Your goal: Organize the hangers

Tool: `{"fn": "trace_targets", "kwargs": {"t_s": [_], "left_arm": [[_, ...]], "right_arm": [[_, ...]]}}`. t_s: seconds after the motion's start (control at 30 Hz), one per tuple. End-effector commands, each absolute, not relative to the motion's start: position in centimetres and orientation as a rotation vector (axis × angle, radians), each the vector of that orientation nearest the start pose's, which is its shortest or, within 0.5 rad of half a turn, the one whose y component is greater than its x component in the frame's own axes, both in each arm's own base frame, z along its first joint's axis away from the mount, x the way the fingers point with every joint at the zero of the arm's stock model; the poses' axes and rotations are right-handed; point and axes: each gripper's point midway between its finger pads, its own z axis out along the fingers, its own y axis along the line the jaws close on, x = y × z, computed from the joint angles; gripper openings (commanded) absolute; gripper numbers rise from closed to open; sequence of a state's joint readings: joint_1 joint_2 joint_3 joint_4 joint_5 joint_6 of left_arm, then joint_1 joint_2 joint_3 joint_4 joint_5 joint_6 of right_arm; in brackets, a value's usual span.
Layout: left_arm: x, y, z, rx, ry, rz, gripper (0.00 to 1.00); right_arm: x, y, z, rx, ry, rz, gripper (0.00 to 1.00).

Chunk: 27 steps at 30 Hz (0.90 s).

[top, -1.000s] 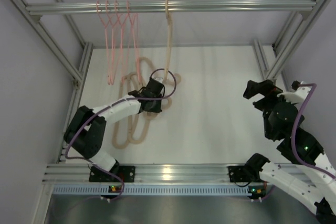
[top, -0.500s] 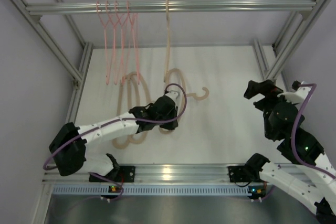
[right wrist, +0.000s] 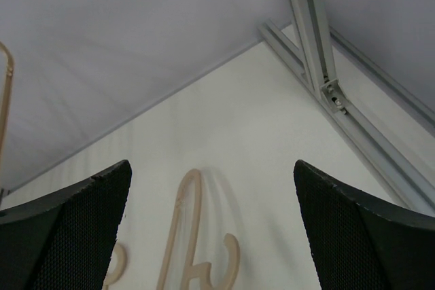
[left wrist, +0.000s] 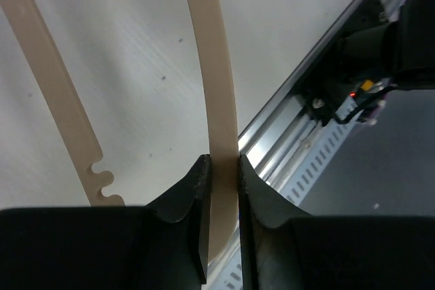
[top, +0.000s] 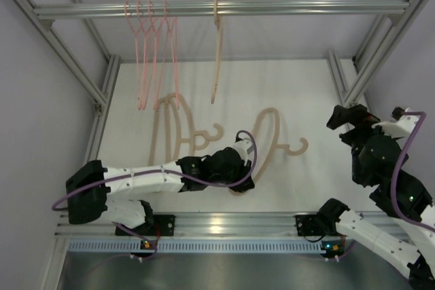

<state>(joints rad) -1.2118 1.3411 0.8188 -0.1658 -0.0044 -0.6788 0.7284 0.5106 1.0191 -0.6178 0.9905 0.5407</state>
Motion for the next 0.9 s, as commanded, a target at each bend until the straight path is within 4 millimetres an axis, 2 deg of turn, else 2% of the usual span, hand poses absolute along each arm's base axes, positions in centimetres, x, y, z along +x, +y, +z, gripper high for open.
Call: {"fn": "trace_targets", "kwargs": {"t_s": [0.0, 0.03, 0.1, 0.2, 0.23, 0.37, 0.4, 0.53, 0.57, 0.67, 0.87], "left_arm": [[11.3, -41.2, 20.6, 0.626, 2.104, -1.274, 0.00], [11.7, -42.0, 22.7, 0.621, 2.058, -1.309, 0.00], [12.2, -42.9, 24.3, 0.616, 2.018, -1.361, 0.00], [14.3, -42.9, 27.9, 0.515, 1.933, -1.461, 0.00], [15.2, -42.6, 30.3, 0.459, 1.859, -1.526, 0.00], [17.0, -41.5, 35.8, 0.396, 1.688, -1.617, 0.00], [17.4, -41.3, 37.7, 0.390, 1.642, -1.629, 0.00], [19.9, -39.4, 42.1, 0.296, 1.532, -1.660, 0.00], [20.0, -39.1, 43.2, 0.292, 1.488, -1.687, 0.00], [21.2, -37.8, 45.6, 0.223, 1.421, -1.706, 0.00], [23.5, -34.8, 47.5, 0.057, 1.325, -1.709, 0.00]], "right_arm": [[18.6, -3.0, 37.5, 0.626, 1.476, 0.062, 1.00], [18.1, -3.6, 37.5, 0.632, 1.470, 0.055, 0.99], [17.5, -4.5, 38.1, 0.645, 1.451, 0.040, 0.99], [16.7, -5.4, 39.1, 0.656, 1.424, 0.044, 1.00], [16.7, -5.4, 39.4, 0.655, 1.423, 0.041, 0.99], [16.6, -5.6, 40.4, 0.645, 1.419, 0.029, 1.00], [16.7, -5.5, 40.4, 0.642, 1.421, 0.028, 1.00], [17.0, -5.1, 40.5, 0.635, 1.428, 0.033, 0.99], [17.1, -4.9, 40.5, 0.626, 1.433, 0.037, 0.99], [17.4, -4.5, 40.3, 0.619, 1.444, 0.039, 0.99], [18.1, -3.6, 40.2, 0.601, 1.464, 0.048, 0.99]]}}
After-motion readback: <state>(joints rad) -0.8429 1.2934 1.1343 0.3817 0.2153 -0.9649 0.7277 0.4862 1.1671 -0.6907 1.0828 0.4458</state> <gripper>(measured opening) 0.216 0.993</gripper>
